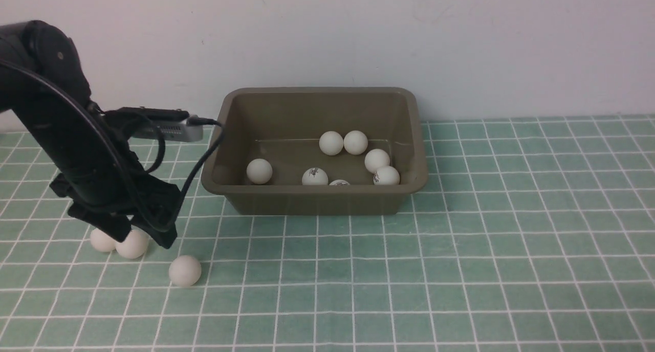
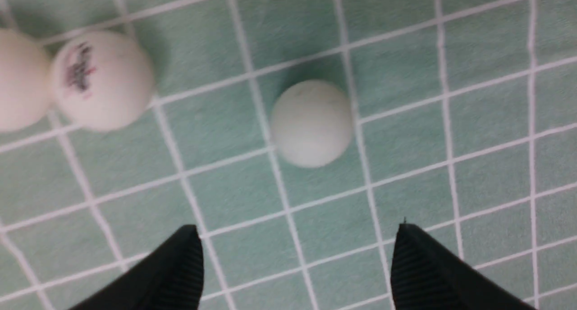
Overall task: Put the table tennis balls in the box on the green coffee tablecloth.
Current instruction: 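Reach for and grasp a ping pong ball on the table beside the basket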
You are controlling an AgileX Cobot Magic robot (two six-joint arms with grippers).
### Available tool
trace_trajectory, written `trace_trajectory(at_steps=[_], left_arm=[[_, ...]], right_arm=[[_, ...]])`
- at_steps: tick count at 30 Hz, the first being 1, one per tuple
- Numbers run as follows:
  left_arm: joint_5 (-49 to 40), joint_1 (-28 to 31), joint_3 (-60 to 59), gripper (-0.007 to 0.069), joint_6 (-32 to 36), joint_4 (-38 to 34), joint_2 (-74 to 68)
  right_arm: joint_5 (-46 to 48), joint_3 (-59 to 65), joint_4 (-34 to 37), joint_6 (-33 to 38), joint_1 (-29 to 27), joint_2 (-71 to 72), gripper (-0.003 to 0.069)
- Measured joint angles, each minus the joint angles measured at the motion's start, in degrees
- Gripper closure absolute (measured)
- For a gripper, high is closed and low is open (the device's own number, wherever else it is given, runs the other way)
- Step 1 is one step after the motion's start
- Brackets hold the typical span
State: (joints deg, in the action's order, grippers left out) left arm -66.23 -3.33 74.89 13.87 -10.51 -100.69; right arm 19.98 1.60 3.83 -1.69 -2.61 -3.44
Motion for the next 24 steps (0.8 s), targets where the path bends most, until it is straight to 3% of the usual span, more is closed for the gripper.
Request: trace_trajectory(at_steps=[11,24], left_arm=[[10.8,-5.7,-4.8,0.0125,0.0,-0.6,-0.9],[13.0,-5.9,-5.0,0.0125,-1.2,2.8,-6.0]], right_arm=[[0.0,0.0,0.0,0.0,0.0,0.0,0.0669],[0.0,0.0,0.0,0.0,0.0,0.0,0.0669]])
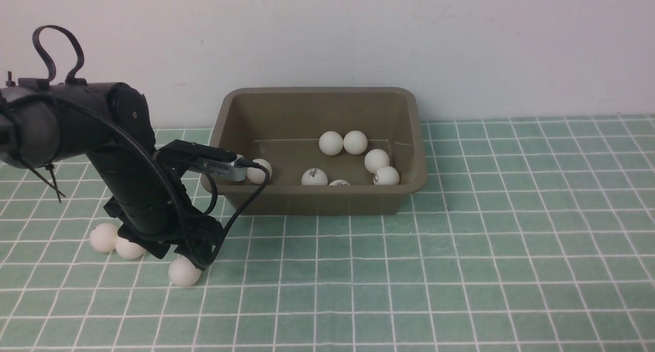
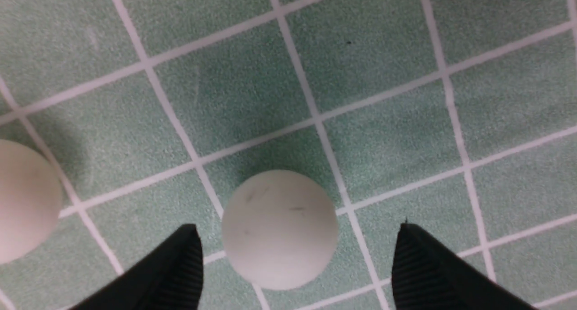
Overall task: Put the table tennis balls in the box on the green coffee tablecloth.
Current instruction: 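Reach for and grasp a ping pong ball on the table beside the basket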
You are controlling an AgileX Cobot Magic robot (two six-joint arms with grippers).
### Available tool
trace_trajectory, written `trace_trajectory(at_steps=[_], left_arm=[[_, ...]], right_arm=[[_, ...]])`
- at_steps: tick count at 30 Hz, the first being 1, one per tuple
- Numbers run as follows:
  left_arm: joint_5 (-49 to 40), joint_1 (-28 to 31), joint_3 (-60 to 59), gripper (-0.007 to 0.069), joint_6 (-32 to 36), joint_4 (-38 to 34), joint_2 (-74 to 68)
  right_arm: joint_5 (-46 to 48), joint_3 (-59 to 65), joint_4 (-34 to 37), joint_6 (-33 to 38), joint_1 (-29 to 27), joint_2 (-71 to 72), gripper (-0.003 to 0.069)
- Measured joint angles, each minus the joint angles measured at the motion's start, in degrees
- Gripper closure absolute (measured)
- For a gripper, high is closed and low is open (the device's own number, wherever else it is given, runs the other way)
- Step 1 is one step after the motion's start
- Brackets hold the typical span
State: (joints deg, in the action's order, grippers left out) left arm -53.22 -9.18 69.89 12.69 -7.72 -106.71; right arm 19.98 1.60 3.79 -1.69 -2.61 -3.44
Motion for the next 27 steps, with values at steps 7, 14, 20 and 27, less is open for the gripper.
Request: trace_trajectory(at_steps=[7,14,20,27], left_arm=[[1.1,0.0,0.0,0.0125,0.0,0.1,-2.2],[1.2,0.0,0.0,0.013,-0.3,0.1,-4.5],[1.2,0.0,0.0,0.02,-0.8,0.1,-4.8],[-1.9,0.0,0.0,0.027,-0.8,0.3,-4.0]], right_arm=[[0.0,0.0,0.0,0.0,0.0,0.0,0.0669],[0.0,0.0,0.0,0.0,0.0,0.0,0.0669],[0.0,0.0,0.0,0.0,0.0,0.0,0.0669],[0.0,0.0,0.0,0.0,0.0,0.0,0.0669]])
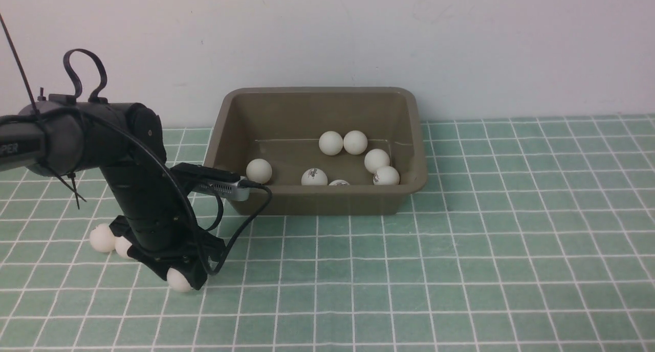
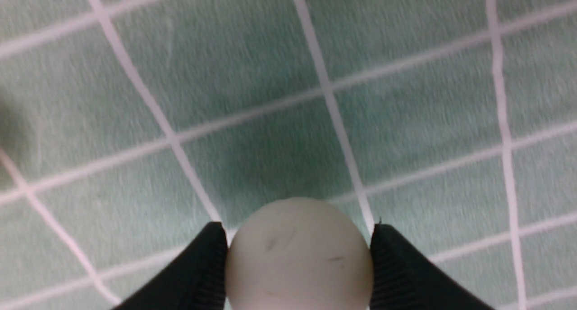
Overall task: Put the table tennis balls in the box on the green coffee tablecloth.
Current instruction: 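Reach for and grasp a ping pong ball on the table beside the basket, then drop the ball into the bin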
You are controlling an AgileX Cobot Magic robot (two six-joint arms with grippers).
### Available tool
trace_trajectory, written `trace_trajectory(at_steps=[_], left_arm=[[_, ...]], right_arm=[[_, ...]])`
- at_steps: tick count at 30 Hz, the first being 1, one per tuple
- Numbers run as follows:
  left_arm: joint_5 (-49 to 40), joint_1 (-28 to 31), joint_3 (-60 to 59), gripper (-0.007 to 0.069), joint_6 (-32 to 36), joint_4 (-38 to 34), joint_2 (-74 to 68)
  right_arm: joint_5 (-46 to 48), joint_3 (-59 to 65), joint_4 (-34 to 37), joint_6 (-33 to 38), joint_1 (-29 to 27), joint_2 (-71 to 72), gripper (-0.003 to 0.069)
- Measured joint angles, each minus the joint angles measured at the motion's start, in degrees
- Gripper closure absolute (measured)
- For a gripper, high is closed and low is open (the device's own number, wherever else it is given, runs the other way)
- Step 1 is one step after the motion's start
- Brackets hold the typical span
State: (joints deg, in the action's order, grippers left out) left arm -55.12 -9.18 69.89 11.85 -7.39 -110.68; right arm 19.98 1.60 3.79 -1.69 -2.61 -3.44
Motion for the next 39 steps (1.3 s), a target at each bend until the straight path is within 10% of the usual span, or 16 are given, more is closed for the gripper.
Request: trace_trajectory(at_steps=[17,39], left_arm=[[-14.1,0.0,13.9,0.027,-0.1,-1.7,11.6],[-0.3,-4.0,33.3,0.027,5.0,-7.6,-9.8]], right_arm=[[0.0,0.0,0.0,0.0,0.0,0.0,0.0669],[0.0,0.0,0.0,0.0,0.0,0.1,0.0669]])
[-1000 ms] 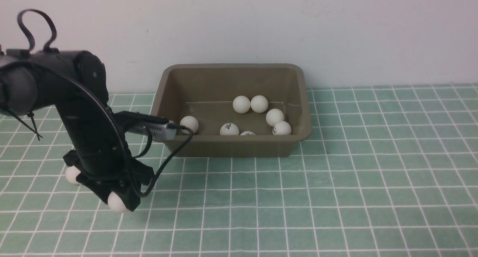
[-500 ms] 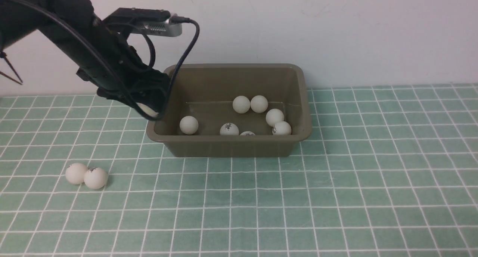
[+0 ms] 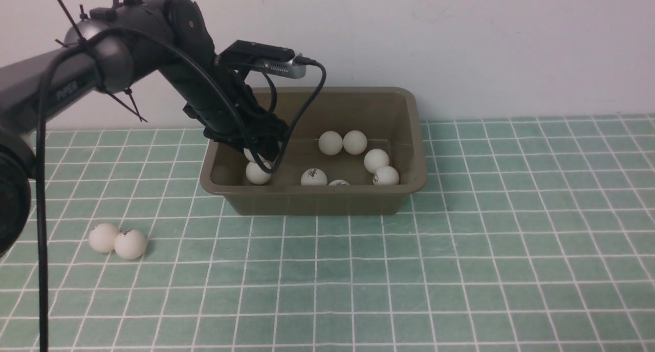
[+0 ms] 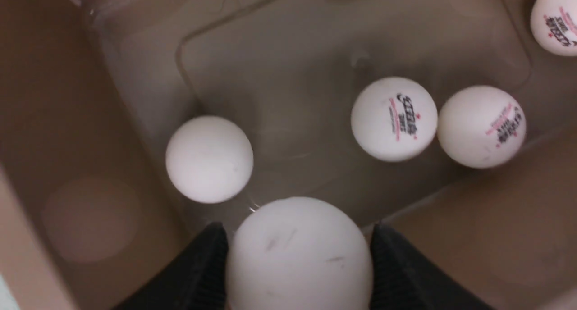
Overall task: Put the table tennis balls in the box on the green coffee tablecloth.
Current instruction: 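Drop the ball into the bin, then reach for and grasp a ping pong ball on the table beside the basket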
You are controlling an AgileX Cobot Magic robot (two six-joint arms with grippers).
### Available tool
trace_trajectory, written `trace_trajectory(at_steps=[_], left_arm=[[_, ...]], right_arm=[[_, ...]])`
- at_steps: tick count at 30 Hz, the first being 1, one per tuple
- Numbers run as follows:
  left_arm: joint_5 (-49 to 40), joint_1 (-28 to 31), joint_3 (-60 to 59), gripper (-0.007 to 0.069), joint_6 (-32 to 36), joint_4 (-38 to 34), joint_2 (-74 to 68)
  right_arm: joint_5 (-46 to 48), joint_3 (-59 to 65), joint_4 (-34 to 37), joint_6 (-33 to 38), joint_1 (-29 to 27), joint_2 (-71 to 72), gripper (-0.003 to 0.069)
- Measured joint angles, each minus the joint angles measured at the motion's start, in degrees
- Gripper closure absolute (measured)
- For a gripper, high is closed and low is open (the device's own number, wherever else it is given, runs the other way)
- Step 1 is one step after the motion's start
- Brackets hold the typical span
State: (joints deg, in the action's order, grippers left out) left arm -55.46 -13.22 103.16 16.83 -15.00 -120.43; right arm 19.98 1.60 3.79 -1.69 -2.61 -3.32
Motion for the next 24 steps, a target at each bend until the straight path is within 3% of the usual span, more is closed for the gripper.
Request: trace_trajectory(at_steps=[7,10,13,16,24], left_arm=[[-1.0,0.0,1.9,0.0211,2.3,0.1,-2.1],[-1.6,0.0,2.9,0.0122,3.0,0.2,-2.1],[-6.9,0.0,6.6,0.0083,2.8,1.6,-2.1],[-13.5,0.0,12.0,0.0095,1.9,5.3,-2.0],[-15.1,0.1,14.6,0.0186,-3.8,15.5,3.9]], right_arm=[[0.0,0.0,0.0,0.0,0.0,0.0,0.0669],[0.0,0.0,0.0,0.0,0.0,0.0,0.0669],[0.0,0.0,0.0,0.0,0.0,0.0,0.0669],[0.0,0.0,0.0,0.0,0.0,0.0,0.0669],[0.0,0.0,0.0,0.0,0.0,0.0,0.0669]])
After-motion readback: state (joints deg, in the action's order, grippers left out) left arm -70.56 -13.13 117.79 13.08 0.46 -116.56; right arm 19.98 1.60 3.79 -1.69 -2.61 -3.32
